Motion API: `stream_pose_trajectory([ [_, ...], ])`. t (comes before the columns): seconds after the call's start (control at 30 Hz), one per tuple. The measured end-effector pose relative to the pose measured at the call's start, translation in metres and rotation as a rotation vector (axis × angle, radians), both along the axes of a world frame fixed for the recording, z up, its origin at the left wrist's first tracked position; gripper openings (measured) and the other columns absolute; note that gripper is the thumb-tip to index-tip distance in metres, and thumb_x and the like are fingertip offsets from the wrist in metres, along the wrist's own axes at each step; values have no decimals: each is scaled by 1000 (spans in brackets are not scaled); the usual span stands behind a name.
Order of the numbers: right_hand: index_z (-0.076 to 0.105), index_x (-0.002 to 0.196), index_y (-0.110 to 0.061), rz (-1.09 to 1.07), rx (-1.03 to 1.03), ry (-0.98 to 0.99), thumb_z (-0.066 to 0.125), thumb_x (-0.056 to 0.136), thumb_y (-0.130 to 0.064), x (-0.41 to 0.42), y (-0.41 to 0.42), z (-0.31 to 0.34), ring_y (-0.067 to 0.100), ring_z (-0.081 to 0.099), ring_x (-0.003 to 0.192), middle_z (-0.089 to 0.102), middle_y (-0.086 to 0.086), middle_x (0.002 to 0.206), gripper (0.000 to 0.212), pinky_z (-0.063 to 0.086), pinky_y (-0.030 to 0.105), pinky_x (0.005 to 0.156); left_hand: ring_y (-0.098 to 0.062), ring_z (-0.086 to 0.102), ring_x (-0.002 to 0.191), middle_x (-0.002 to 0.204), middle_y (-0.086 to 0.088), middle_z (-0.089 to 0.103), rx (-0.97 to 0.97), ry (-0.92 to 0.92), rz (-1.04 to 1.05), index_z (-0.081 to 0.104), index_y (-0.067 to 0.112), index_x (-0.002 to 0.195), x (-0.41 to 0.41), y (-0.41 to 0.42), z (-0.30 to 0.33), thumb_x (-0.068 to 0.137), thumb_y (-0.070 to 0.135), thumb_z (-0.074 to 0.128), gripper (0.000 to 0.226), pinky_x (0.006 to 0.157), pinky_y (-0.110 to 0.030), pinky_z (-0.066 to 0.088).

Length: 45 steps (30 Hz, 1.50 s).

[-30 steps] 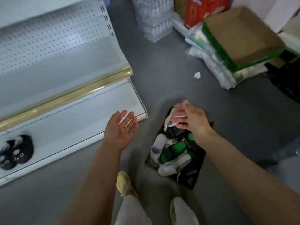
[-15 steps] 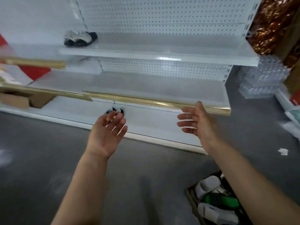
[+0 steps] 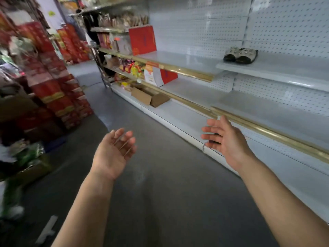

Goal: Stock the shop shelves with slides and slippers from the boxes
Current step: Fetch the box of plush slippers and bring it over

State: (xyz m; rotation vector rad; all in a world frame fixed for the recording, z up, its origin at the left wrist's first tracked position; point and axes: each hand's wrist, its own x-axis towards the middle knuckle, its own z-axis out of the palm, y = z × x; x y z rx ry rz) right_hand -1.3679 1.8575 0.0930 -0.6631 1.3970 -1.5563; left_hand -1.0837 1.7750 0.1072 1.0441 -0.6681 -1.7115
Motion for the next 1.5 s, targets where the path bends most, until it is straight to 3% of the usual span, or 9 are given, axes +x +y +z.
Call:
stream_pose_trajectory([
  [0.17,64,112,-16,188,4,3,36,98,-53,71,-97,1,24,69,92,69,12,111,48,51,35,71,-18,66,81,90,-1,71,7,1,146,60,21,89,85,-55,3,100,37,42,27,82,-35,50],
  [0.37,64,114,-18,367,34,69,38,99,-50,137,-233,5,24,69,99,70,8,111,44,53,37,74,-19,66,85,92,-1,71,40,25,324,60,20,88,165,-134,1,100,36,43,26,86,-36,49],
  [0.67,63,111,-20,635,2,88,35,100,-50,247,-476,17,23,68,99,68,7,112,43,52,38,76,-16,69,74,84,0,72,-8,74,563,60,21,82,265,-311,17,100,35,43,29,84,-35,49],
  [0.93,64,112,-17,838,26,108,34,98,-54,364,-656,13,23,70,94,71,7,106,50,55,37,75,-19,65,84,87,-2,70,17,95,732,62,19,85,353,-445,4,100,35,42,29,86,-36,49],
  [1.23,63,116,-17,933,48,67,31,100,-53,534,-868,-13,24,68,100,70,8,111,51,54,40,79,-19,61,81,87,-2,65,37,43,815,56,19,84,509,-619,-12,101,34,39,28,85,-35,46],
  [1.5,63,116,-16,945,97,97,29,100,-53,669,-1045,-7,24,68,100,70,7,110,53,54,40,81,-20,64,84,94,-4,69,43,87,843,58,17,103,648,-798,1,102,36,41,26,78,-34,49],
])
